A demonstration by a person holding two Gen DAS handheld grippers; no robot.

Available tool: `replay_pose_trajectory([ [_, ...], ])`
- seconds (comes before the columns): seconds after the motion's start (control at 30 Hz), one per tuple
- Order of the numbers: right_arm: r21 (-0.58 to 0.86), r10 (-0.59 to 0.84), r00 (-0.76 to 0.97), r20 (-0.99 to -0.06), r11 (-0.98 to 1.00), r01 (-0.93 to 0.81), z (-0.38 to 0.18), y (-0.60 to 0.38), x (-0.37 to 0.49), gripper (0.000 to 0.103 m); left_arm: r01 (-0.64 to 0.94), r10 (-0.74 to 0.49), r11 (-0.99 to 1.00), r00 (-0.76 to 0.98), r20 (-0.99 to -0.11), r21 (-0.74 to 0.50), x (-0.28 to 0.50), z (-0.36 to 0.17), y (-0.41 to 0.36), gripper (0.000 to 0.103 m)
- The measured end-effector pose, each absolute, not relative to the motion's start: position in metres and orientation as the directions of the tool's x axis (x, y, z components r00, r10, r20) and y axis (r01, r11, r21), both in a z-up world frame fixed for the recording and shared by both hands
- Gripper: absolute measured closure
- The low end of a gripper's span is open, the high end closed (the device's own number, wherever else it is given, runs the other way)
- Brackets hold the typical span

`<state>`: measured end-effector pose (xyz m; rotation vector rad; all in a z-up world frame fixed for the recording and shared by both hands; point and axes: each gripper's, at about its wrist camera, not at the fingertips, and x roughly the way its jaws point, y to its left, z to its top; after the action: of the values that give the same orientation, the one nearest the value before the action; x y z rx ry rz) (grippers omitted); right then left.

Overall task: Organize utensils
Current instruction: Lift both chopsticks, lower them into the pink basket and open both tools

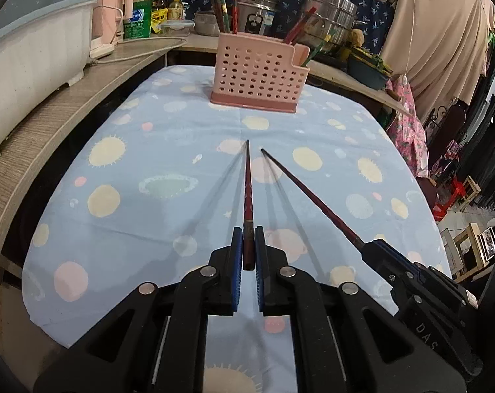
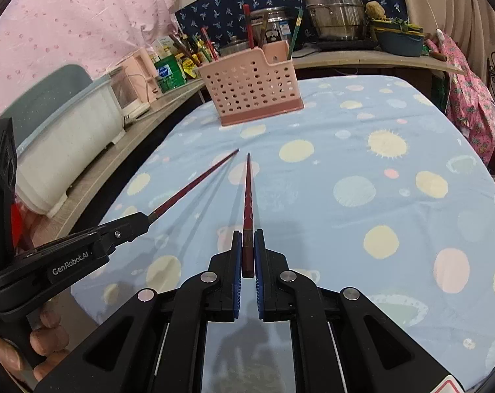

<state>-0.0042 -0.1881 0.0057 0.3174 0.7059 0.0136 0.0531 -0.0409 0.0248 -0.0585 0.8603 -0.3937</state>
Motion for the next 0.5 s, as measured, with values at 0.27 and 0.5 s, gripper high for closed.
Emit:
replay_pose_trajectory([
  [0.27, 0.29, 0.087, 0.842, -0.533, 0.953, 0.085, 0.061, -0.208, 0.009, 0.096, 0.328, -0.385, 0.92, 0.657, -0.649, -0.213, 0.066, 0.08, -0.035, 0.096],
  [0.5, 0.302, 0.069, 0.892, -0.447, 0.95, 0.078, 0.101, -0.222, 0.031, 0.096, 0.345, -0.395, 0.917, 0.708, -0.586, -0.201, 0.088, 0.122, -0.04, 0.096],
])
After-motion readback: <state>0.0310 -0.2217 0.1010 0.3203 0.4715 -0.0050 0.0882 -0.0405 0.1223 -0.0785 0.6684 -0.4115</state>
